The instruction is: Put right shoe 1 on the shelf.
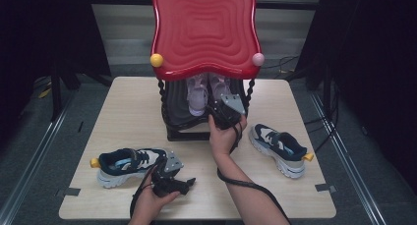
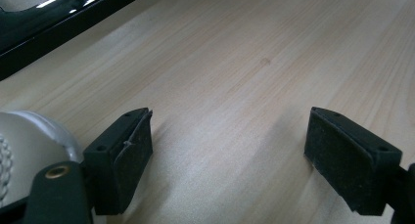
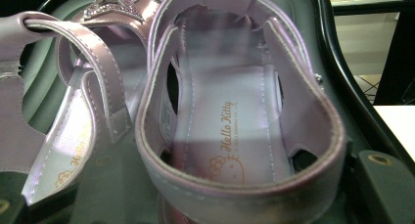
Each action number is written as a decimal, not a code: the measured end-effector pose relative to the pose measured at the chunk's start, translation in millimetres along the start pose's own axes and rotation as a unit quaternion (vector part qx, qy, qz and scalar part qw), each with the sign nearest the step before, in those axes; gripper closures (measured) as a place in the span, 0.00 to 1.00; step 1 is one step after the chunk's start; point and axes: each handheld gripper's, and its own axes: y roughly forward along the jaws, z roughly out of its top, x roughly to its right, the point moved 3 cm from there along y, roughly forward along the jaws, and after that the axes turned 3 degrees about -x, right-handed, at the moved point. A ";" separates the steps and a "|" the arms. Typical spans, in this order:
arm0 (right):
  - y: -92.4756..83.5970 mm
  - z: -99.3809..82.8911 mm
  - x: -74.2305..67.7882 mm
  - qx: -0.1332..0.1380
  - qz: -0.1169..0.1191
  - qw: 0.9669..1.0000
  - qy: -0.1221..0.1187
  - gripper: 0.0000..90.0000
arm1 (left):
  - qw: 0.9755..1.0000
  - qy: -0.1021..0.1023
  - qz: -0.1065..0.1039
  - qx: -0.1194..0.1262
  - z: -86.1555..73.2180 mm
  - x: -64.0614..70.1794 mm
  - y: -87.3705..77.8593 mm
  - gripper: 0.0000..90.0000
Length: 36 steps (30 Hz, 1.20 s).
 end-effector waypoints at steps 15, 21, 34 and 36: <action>3.2 1.4 1.5 0.000 0.017 1.000 -0.015 0.31 | 1.000 0.001 0.000 0.000 0.0 0.0 -0.1 0.19; -0.6 3.5 1.9 0.001 0.034 0.999 -0.036 0.25 | 1.000 0.001 0.000 -0.001 0.0 -0.1 -0.1 0.19; -24.9 -11.2 13.4 -0.024 0.064 0.995 -0.071 0.23 | 1.000 0.001 0.000 -0.001 0.0 0.0 0.0 0.19; -26.2 -14.7 15.4 -0.029 0.071 0.995 -0.069 0.24 | 1.000 0.000 0.000 -0.001 0.0 0.0 0.0 0.19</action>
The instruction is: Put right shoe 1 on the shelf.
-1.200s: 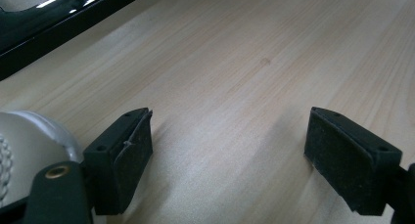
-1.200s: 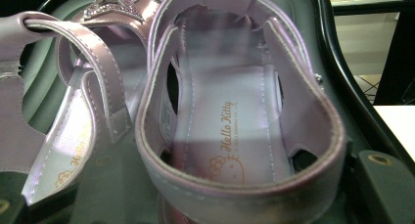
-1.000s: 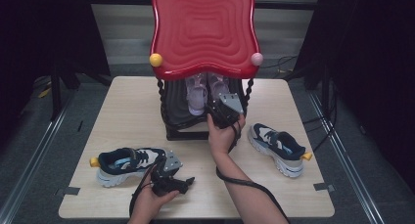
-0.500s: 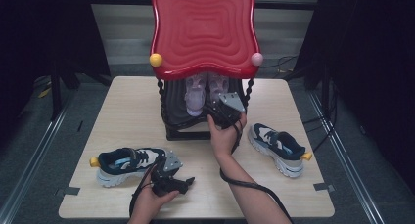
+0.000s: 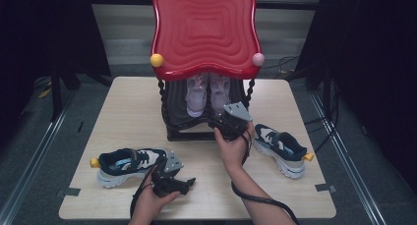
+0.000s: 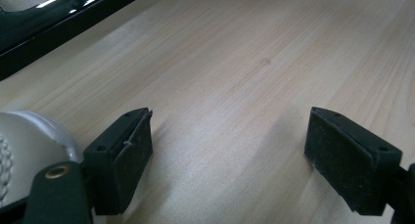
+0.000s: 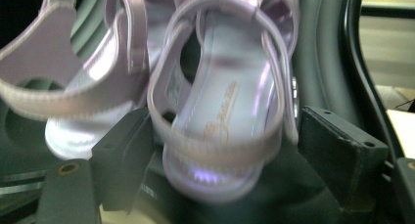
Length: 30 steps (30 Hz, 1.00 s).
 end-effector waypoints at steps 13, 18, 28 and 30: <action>0.6 -1.5 0.9 -0.007 0.006 1.000 -0.004 0.49 | 1.000 -0.002 0.000 0.001 0.1 0.2 0.2 0.19; 3.4 0.3 0.1 -0.005 0.006 1.000 -0.006 0.49 | 1.000 -0.002 -0.001 0.001 0.1 0.3 0.2 0.19; 4.8 -0.7 -1.6 -0.005 0.010 1.000 -0.005 0.49 | 1.000 -0.002 -0.001 0.002 0.1 0.2 0.2 0.19; 4.8 -0.7 -0.6 -0.006 0.014 1.000 -0.006 0.47 | 1.000 0.000 0.000 0.000 0.0 0.0 0.0 0.19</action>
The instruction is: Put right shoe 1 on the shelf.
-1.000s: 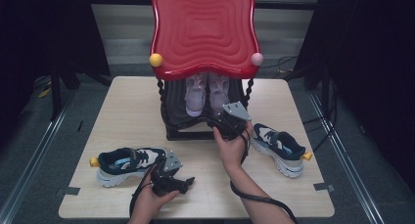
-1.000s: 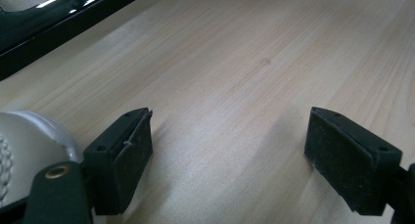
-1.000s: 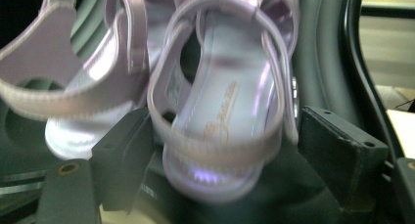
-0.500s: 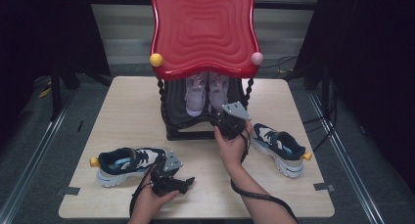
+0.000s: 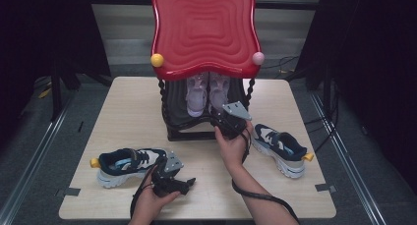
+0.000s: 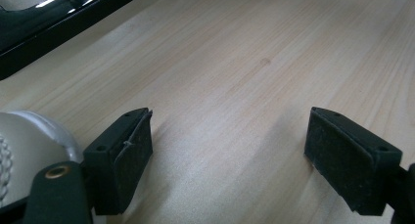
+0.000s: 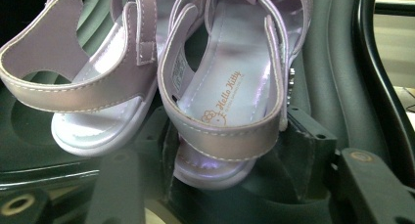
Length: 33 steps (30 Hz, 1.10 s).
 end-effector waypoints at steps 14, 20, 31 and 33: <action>-24.8 -8.8 9.4 -0.015 0.067 0.997 -0.024 0.27 | 1.000 0.000 0.000 -0.001 0.0 0.0 -0.1 0.19; -40.9 -19.0 13.7 -0.037 0.109 0.993 -0.029 0.23 | 1.000 0.002 0.000 -0.001 0.0 -0.1 -0.2 0.19; -59.7 -45.0 21.5 -0.080 0.169 0.982 -0.035 0.16 | 1.000 0.003 0.000 0.000 0.0 -0.2 -0.2 0.19; -60.8 -49.8 23.8 -0.086 0.168 0.981 -0.038 0.16 | 1.000 0.003 0.000 0.000 0.1 -0.2 -0.2 0.19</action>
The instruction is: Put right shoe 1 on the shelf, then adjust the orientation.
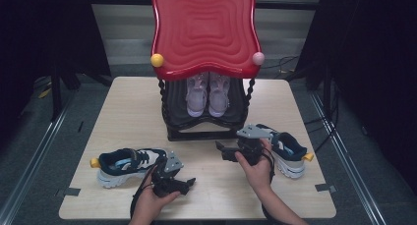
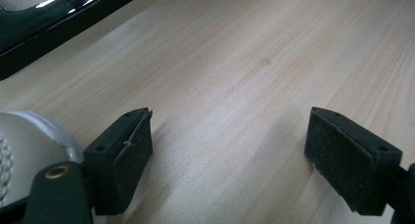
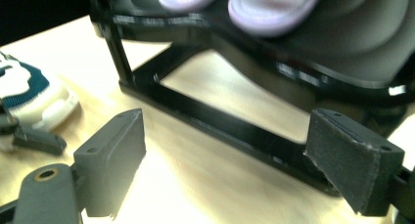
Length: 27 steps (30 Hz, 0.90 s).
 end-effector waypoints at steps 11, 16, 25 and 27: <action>-5.3 -29.9 7.6 -0.045 0.022 0.999 -0.013 0.16 | 1.000 -0.006 -0.001 0.001 -0.1 0.5 0.3 0.19; -7.6 -41.8 6.9 -0.063 0.036 0.997 -0.020 0.16 | 1.000 -0.003 0.000 -0.001 -0.2 0.2 0.0 0.19; -17.4 -64.4 8.6 -0.105 0.062 0.991 -0.055 0.16 | 1.000 -0.005 -0.001 0.001 0.0 0.5 0.3 0.19; -19.9 -69.4 9.8 -0.112 0.067 0.990 -0.056 0.16 | 1.000 -0.004 0.000 0.000 -0.1 0.2 0.0 0.19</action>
